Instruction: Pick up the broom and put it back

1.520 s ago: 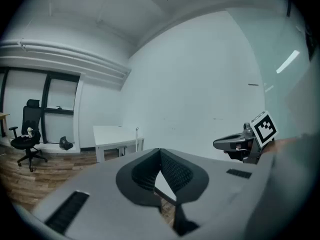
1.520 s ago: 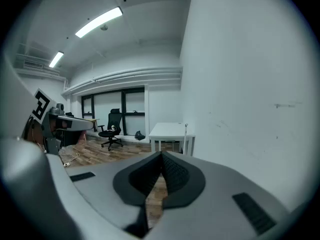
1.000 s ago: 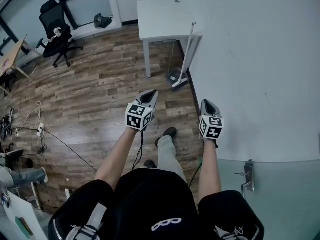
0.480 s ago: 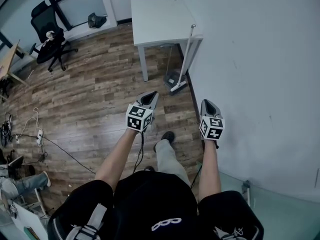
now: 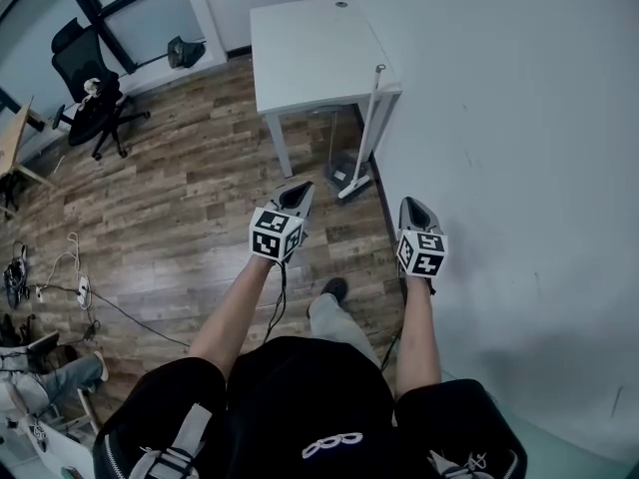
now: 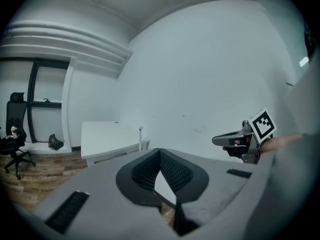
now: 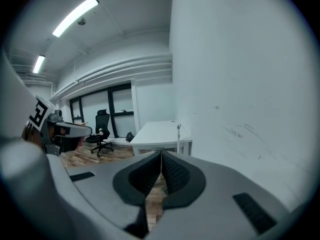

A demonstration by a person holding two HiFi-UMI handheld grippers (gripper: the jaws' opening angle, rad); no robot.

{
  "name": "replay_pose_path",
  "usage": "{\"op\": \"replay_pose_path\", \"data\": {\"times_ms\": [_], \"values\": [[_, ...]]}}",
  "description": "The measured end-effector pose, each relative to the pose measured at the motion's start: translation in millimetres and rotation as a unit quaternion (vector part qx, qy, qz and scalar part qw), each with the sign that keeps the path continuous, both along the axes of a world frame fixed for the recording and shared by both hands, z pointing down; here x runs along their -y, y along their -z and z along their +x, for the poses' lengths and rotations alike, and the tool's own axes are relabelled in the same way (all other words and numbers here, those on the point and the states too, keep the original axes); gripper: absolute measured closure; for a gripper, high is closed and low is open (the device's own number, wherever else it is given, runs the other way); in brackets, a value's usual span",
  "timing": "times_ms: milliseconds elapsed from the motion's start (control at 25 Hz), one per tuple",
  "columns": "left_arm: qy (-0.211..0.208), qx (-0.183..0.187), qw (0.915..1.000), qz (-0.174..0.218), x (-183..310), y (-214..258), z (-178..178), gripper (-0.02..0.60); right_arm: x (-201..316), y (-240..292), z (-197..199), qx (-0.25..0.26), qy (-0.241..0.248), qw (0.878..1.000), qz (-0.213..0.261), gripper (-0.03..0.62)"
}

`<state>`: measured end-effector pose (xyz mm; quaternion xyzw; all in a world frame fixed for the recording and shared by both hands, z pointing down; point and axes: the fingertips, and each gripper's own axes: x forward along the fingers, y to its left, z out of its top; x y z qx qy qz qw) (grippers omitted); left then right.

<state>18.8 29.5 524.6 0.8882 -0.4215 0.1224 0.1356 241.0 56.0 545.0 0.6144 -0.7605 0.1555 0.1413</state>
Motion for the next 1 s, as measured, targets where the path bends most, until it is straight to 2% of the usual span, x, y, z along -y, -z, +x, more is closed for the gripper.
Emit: {"op": "replay_pose_path", "data": {"times_ms": [320,760,1000], "values": [[-0.003,-0.001,1.0,0.002,51.2,5.9,20.3,0.561,51.9,7.3,15.7,0.0,-0.003,1.0,0.007,0.569],[-0.015,-0.013,0.9998,-0.003,90.1,6.7,51.2,0.561,92.4,22.3,44.9,0.003,-0.014,1.0,0.021,0.569],[-0.011,-0.015,0.9998,-0.007,101.7,3.2,50.9,0.561,104.8,20.3,48.3,0.0,-0.012,1.0,0.017,0.568]]}}
